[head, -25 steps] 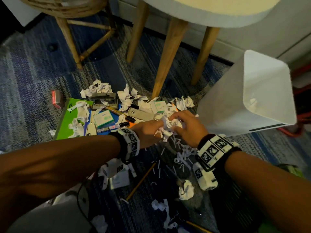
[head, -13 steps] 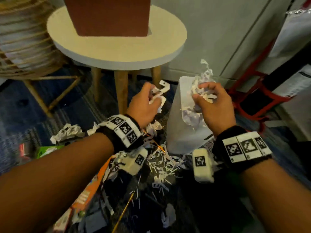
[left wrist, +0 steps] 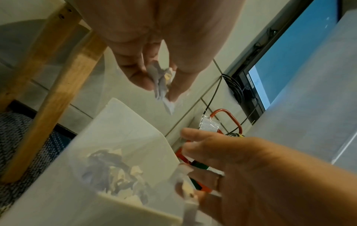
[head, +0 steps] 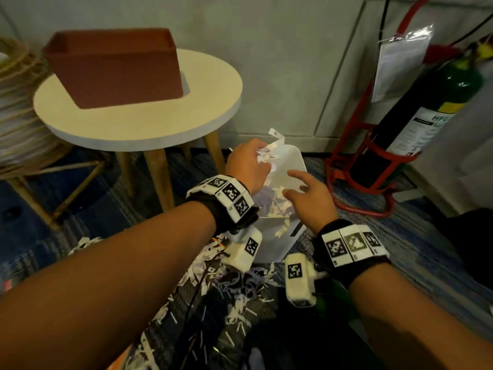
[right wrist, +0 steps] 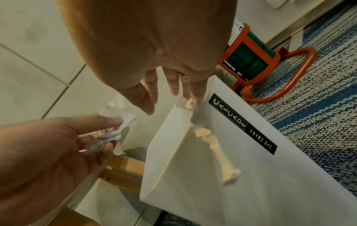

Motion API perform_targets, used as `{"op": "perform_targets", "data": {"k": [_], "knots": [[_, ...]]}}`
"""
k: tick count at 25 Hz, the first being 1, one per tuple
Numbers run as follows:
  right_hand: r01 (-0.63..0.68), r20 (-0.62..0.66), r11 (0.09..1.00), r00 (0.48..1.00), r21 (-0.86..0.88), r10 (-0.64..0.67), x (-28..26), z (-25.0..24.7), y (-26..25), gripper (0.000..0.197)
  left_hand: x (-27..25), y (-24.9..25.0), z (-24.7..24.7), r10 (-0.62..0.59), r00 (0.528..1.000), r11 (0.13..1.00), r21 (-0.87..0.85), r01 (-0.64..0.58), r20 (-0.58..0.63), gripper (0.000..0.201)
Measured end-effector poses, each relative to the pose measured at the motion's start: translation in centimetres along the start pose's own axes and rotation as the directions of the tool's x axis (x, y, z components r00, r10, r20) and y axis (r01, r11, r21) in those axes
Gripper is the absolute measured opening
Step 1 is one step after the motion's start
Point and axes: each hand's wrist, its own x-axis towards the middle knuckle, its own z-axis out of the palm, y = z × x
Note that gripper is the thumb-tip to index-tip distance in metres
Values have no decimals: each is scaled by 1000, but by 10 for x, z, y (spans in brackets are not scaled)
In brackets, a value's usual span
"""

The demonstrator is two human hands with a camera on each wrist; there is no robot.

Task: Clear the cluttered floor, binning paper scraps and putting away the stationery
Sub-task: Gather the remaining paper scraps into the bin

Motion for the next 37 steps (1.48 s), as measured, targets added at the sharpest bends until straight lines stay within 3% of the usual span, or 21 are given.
{"op": "perform_targets", "data": {"k": [3,6,14,20,22,24,25,28,30,32,34,37], "knots": [[-23,-85,999,996,46,26,3,-11,3,42,0,7,4,-39,987,998,46,32,155,64],[-19,-57,998,998,62,23,4,-16,8,41,-5,4,5,-57,957,995,96,30,286,84],[126,18,986,991,111,-129,5,-1,9,50,-20,-29,-22,51,982,986,149,-78,179,43],[365,-192,907,925,213,-327,12,6,-12,45,-48,-72,-51,51,992,975,207,-76,119,35],[329,-101,938,942,112,-319,18,12,-15,39,-60,-95,-62,1,990,969,245,-35,140,31],[253,72,961,967,-113,-246,19,22,-13,37,-75,-124,-68,-78,980,951,308,18,184,26],[262,88,949,964,-176,-250,14,27,-16,36,-83,-138,-69,-119,970,941,336,42,210,23],[443,106,894,894,-62,-435,-26,50,-39,31,-109,-180,-61,-219,932,899,432,77,289,20],[503,239,864,839,3,-489,-59,76,-44,26,-124,-206,-52,-283,897,875,474,98,338,21],[448,428,894,805,14,-411,-83,109,-22,29,-136,-228,-42,-323,870,861,498,108,371,19],[351,584,931,778,-97,-233,-89,139,22,30,-143,-247,-32,-334,846,848,524,78,415,15],[271,635,862,769,-428,74,-72,163,97,22,-145,-267,-17,-338,824,829,558,32,455,19]]}}
